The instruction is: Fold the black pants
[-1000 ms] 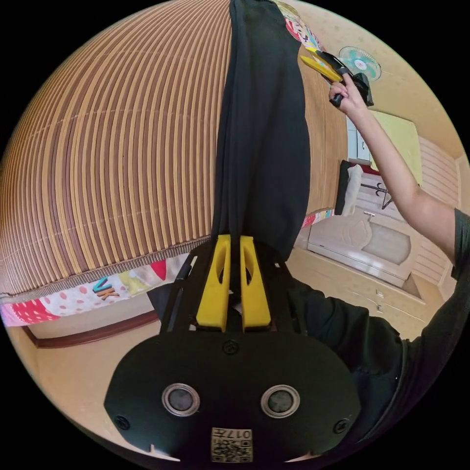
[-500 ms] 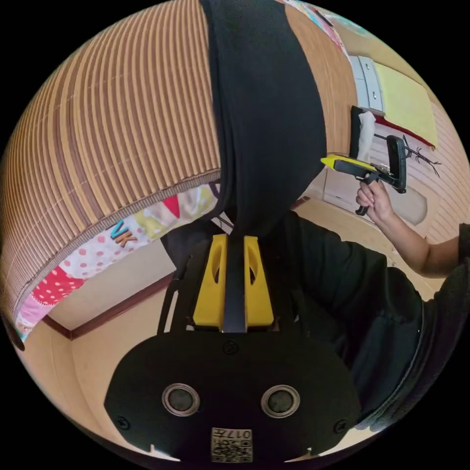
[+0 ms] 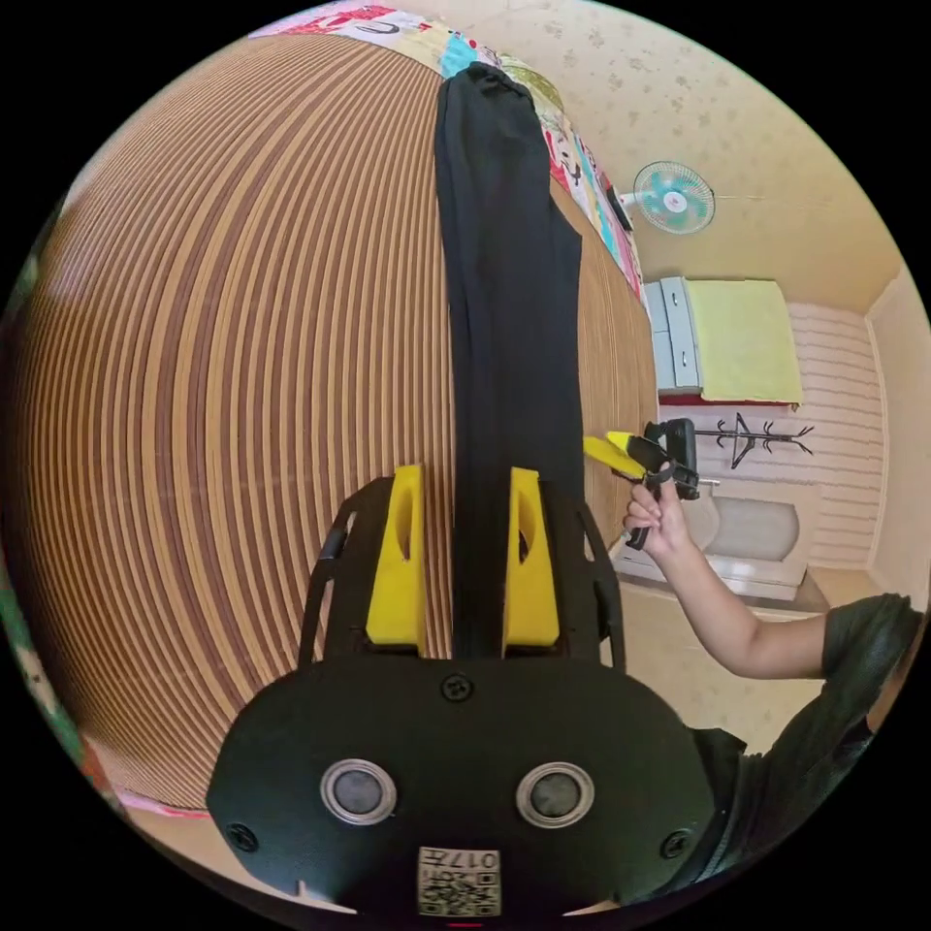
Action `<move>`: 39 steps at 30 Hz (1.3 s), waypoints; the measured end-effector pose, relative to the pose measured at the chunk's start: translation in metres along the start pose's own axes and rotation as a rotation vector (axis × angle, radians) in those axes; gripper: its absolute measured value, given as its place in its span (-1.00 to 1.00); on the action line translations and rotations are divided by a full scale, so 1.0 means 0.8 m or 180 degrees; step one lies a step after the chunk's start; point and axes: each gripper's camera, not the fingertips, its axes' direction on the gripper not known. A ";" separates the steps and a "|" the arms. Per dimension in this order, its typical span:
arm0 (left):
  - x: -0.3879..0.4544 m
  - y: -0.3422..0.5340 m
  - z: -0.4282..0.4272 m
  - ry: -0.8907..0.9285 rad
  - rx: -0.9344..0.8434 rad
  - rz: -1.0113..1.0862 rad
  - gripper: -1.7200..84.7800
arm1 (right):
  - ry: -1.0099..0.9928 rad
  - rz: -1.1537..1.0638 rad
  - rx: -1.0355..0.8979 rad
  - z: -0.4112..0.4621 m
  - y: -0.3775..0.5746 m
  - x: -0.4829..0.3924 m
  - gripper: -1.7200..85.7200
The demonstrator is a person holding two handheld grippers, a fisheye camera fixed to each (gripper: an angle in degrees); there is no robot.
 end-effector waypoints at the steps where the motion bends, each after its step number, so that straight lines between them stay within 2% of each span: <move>1: 0.004 -0.009 0.003 -0.0019 0.0048 0.0040 -0.70 | -0.0144 0.0007 -0.0106 0.015 -0.018 0.004 -0.68; 4: 0.017 -0.047 0.032 0.0052 -0.0158 0.0049 -0.78 | 0.0057 0.0092 -0.0474 0.054 -0.041 0.009 -0.78; 6: 0.015 -0.051 0.042 0.0244 -0.0409 -0.0201 -0.85 | 0.0135 0.0175 -0.0456 0.057 -0.033 0.011 -0.85; 7: 0.017 -0.047 0.037 0.0352 -0.0381 -0.0169 -0.85 | -0.0033 0.0089 -0.0390 0.049 -0.021 0.008 -0.87; 12: 0.055 0.045 -0.063 0.1685 0.0054 0.0184 -0.87 | -0.1134 -0.0326 -0.0096 -0.020 0.065 -0.025 -0.92; 14: 0.096 0.084 -0.100 0.1791 0.0019 0.0415 -0.87 | -0.1316 -0.0559 -0.0122 -0.042 0.106 -0.058 -0.93; 18: 0.210 0.163 -0.190 0.1573 0.0031 0.0941 -0.87 | -0.1384 -0.0932 -0.0042 -0.091 0.197 -0.149 -0.95; 26: 0.395 0.201 -0.361 0.1962 0.0553 0.2180 -0.87 | -0.1626 -0.2233 0.0449 -0.196 0.273 -0.343 -0.95; 29: 0.427 0.181 -0.382 0.1775 0.0744 0.2204 -0.87 | -0.1170 -0.2369 0.0652 -0.219 0.262 -0.388 -0.95; 31: 0.425 0.154 -0.370 0.1439 0.0745 0.1928 -0.87 | -0.0584 -0.2017 0.0646 -0.213 0.225 -0.386 -0.95; 34: 0.411 0.106 -0.330 0.0857 0.0760 0.1667 -0.87 | -0.0107 -0.1730 0.0567 -0.185 0.166 -0.361 -0.95; 39: 0.359 0.038 -0.263 0.0376 0.0637 0.1386 -0.87 | 0.0008 -0.1329 0.0472 -0.136 0.102 -0.302 -0.95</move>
